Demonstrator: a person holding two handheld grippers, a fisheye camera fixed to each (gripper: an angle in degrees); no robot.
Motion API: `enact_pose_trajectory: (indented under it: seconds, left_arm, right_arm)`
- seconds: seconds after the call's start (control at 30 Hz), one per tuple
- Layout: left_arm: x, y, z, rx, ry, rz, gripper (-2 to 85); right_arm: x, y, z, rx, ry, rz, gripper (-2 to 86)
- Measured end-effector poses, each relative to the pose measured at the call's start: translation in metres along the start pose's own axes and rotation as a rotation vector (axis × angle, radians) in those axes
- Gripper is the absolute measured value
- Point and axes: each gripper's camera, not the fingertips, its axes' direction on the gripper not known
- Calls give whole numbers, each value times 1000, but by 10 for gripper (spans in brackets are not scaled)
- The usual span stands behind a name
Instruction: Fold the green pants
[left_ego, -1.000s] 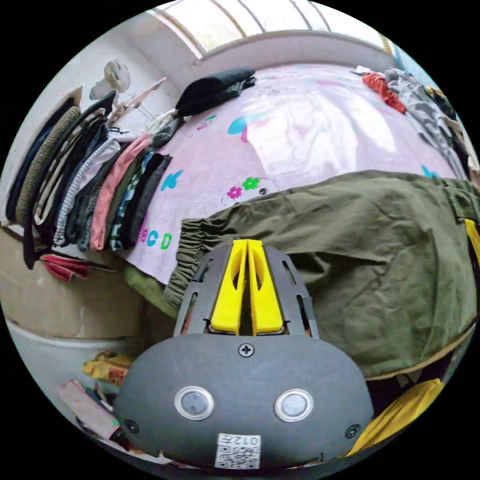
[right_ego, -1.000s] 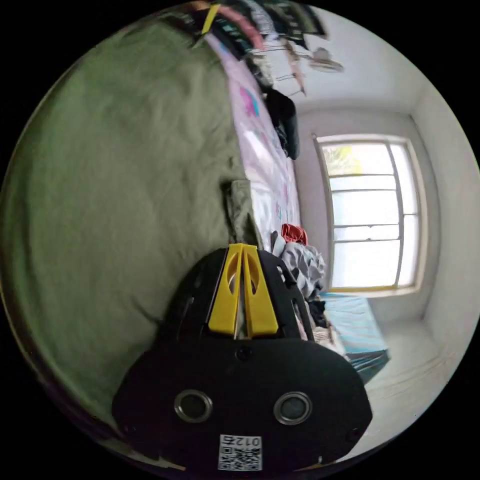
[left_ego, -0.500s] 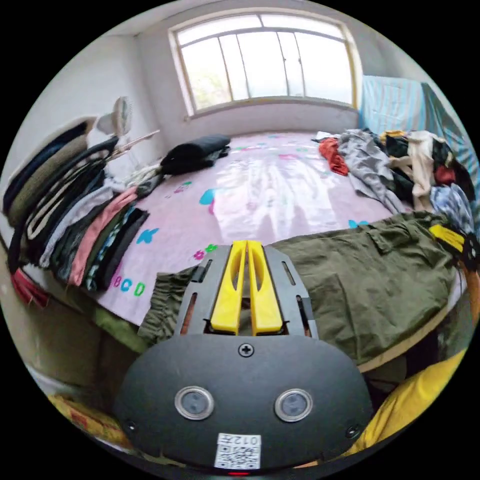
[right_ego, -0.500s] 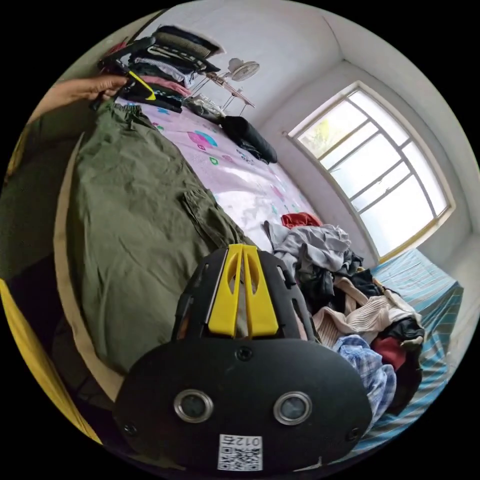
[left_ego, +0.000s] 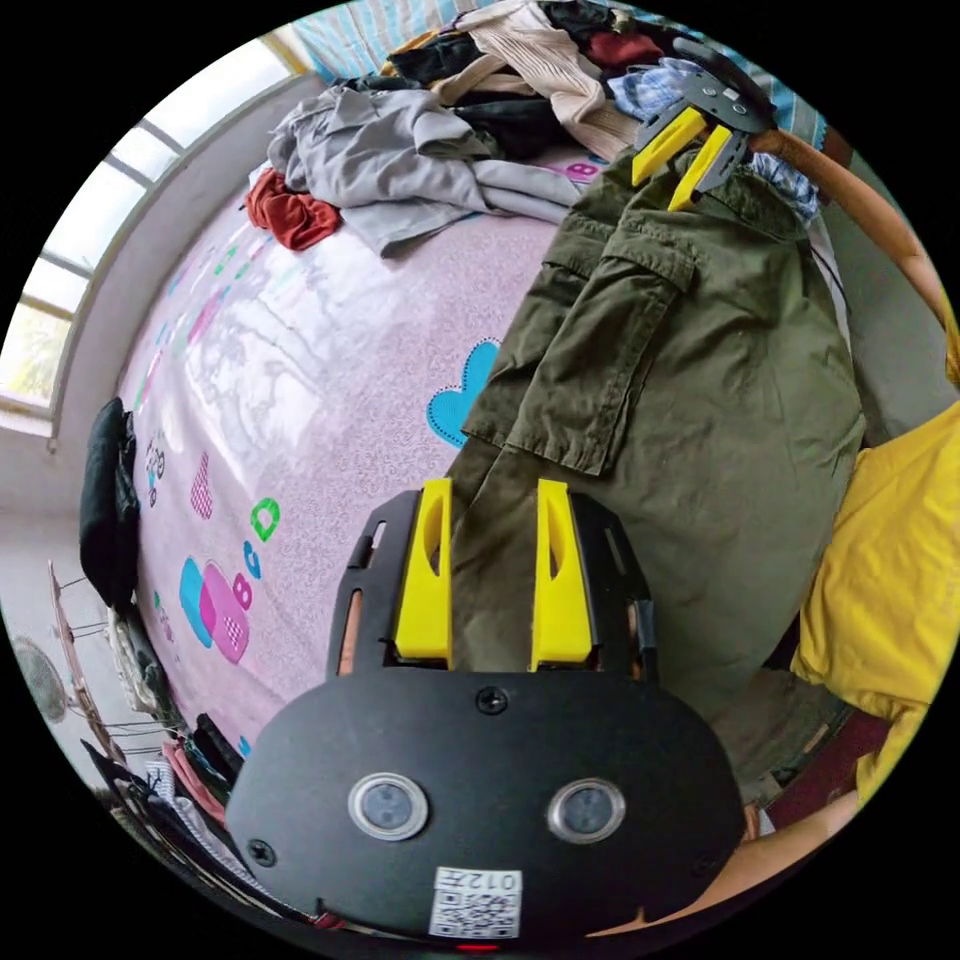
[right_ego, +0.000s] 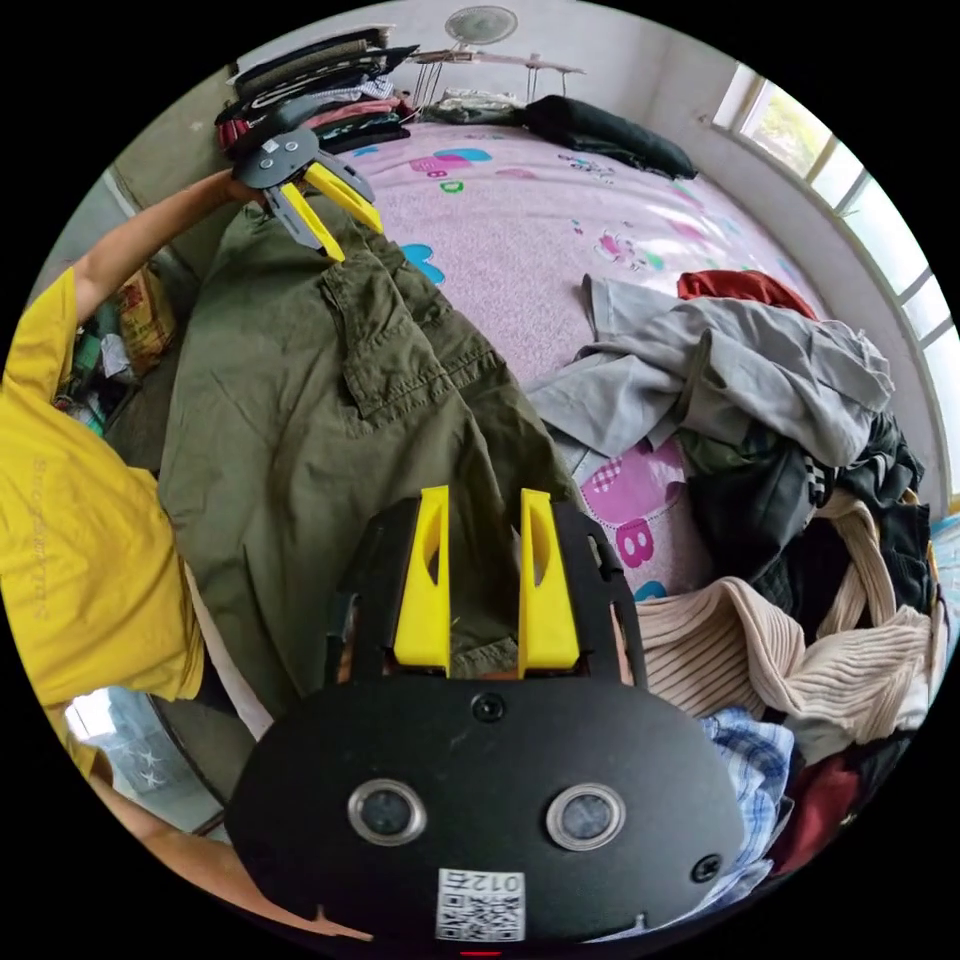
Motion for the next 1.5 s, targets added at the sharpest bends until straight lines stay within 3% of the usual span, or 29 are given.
enact_pose_trajectory:
  seconds: [0.23, 0.77, 0.9, 1.03, 1.2, 1.33, 1.4, 1.5]
  left_arm:
    - [-17, -6, -2, -13, 22, -10, 20]
    - [-42, -4, -25, -7, 86, 9, 3]
    - [-54, 6, -37, 33, 71, -36, 0]
    - [-56, 8, -4, -68, 46, -109, 0]
    - [-56, 45, -16, -35, -35, -282, 1]
    - [-32, 75, -66, 151, -155, -455, 3]
    - [8, 78, -92, 337, -61, -447, 4]
    - [70, 56, -100, 473, 88, -391, 4]
  right_arm:
    - [23, 14, -9, 61, -16, -25, 10]
    - [62, 56, -70, 214, -39, 38, 0]
    - [78, 60, -81, 238, -23, 83, 0]
    - [89, 52, -30, 71, 31, 149, 3]
    - [88, 76, -50, 146, 66, 251, 5]
    - [71, 136, -108, 338, 149, 387, 2]
    - [63, 171, -126, 398, 148, 452, 2]
    - [51, 221, -136, 451, 188, 545, 4]
